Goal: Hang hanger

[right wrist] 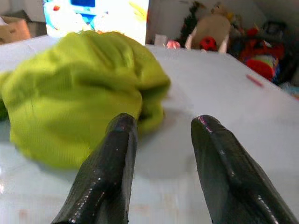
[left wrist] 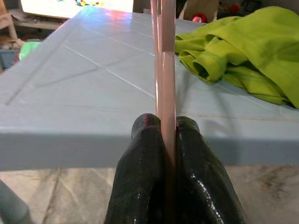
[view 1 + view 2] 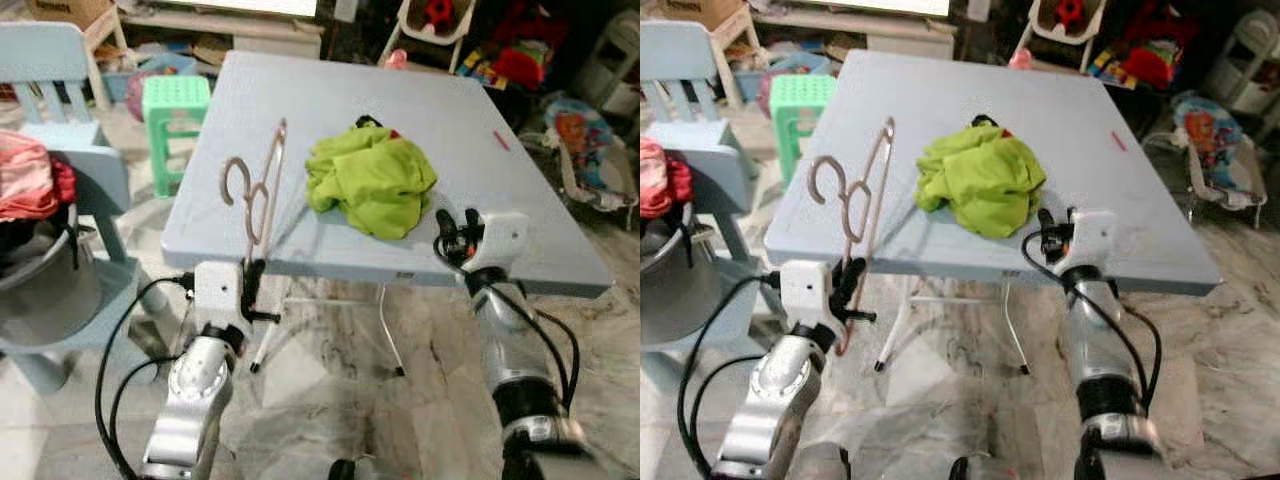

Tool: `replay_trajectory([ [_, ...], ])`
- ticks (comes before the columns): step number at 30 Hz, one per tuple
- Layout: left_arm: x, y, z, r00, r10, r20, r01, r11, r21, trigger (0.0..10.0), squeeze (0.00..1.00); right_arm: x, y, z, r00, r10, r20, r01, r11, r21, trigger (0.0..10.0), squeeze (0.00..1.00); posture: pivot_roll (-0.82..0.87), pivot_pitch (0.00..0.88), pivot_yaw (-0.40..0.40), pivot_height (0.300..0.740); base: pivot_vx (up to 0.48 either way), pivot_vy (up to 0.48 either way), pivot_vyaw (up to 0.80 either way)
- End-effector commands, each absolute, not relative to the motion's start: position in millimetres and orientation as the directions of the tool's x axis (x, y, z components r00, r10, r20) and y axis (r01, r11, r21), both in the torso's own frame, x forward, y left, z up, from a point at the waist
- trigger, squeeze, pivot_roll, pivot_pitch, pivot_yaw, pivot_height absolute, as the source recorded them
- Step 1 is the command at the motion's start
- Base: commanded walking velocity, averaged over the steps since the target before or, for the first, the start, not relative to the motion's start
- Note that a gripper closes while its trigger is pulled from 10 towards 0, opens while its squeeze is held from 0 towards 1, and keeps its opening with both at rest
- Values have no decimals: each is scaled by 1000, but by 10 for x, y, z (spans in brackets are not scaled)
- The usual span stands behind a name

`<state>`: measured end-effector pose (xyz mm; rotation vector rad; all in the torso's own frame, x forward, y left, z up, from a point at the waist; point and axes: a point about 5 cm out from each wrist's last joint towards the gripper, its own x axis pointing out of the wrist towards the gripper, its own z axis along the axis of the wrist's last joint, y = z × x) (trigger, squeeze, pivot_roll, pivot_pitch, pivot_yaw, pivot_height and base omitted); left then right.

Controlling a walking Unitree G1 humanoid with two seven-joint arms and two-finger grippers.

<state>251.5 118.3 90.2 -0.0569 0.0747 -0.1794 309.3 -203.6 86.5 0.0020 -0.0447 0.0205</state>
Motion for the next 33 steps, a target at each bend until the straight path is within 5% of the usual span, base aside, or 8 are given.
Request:
replay_trajectory([
  [1,2545,1143,984,978,-204,-47,201,978,-64,10000,0,3092,-2053,948,996,0,86,1,1000,-7,10000,1000,88,0,-56,740,0,0,0],
  [12,2563,1111,955,968,-243,-60,241,970,-41,10000,0,2951,-1877,830,999,-6,35,5,1000,18,10000,1000,97,0,-42,740,0,24,0],
  [33,2658,1053,954,950,-305,-72,305,952,-15,10000,0,3042,-1768,828,1000,6,9,-7,1000,7,10000,1000,99,0,-17,740,0,470,0],
])
